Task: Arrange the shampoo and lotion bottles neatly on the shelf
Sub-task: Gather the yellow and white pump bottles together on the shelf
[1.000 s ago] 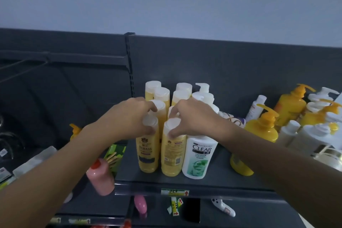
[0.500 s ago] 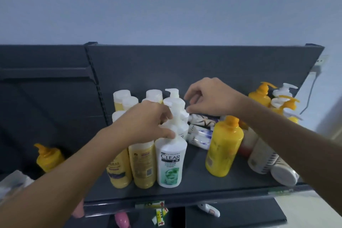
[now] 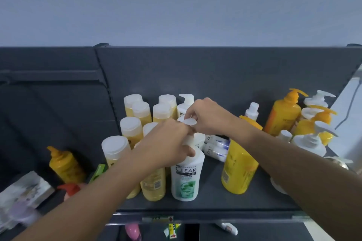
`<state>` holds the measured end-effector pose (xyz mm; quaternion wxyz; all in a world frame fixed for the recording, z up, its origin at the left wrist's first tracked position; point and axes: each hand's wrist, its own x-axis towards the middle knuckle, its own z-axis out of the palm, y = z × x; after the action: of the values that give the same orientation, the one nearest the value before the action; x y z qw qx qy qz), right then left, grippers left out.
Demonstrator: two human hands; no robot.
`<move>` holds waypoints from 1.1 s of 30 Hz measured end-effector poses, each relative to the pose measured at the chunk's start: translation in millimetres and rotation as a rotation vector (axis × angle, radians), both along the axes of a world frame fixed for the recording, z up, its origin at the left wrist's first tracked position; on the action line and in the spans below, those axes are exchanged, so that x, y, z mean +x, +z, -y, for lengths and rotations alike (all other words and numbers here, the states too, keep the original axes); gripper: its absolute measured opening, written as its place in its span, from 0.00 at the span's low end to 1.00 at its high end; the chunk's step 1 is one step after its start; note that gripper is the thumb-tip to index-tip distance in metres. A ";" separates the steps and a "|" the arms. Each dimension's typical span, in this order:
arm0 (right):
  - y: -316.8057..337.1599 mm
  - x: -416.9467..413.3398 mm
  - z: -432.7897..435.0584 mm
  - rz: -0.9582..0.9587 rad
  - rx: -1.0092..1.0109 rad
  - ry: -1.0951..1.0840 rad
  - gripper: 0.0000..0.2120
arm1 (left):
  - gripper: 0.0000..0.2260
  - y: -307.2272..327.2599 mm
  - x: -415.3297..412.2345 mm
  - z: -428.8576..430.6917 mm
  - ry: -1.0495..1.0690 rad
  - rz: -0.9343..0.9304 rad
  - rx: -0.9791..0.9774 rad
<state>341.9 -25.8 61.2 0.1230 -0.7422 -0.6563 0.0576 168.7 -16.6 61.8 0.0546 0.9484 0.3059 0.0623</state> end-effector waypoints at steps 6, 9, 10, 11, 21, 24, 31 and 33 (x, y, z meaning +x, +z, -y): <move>9.7 2.3 9.4 -0.034 0.016 0.047 0.19 | 0.21 3.1 0.2 -1.0 0.056 -0.046 -0.031; 39.6 18.5 31.9 -0.082 0.094 0.038 0.19 | 0.22 6.5 2.1 3.4 0.057 -0.046 -0.007; 50.5 27.5 42.9 -0.087 0.119 0.026 0.17 | 0.22 9.2 5.4 7.2 0.044 -0.013 0.003; 60.2 37.5 55.1 -0.079 0.131 0.011 0.16 | 0.21 12.5 10.4 11.6 0.027 0.023 0.020; 53.0 119.5 146.3 0.102 0.001 -0.228 0.15 | 0.22 30.6 111.1 36.1 -0.293 0.212 0.084; 53.0 145.9 179.3 0.127 0.073 -0.286 0.12 | 0.22 32.5 140.5 35.0 -0.376 0.043 0.129; 44.6 207.8 223.1 0.062 0.032 -0.308 0.12 | 0.09 30.8 160.9 37.9 -0.376 -0.132 0.106; 39.0 217.2 222.5 -0.004 0.022 -0.268 0.12 | 0.11 31.1 162.3 37.9 -0.338 -0.145 0.075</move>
<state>559.2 -248.3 100.2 0.1390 -0.8218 -0.5514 0.0351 331.0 -54.5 92.9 0.0066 0.9897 0.1426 -0.0046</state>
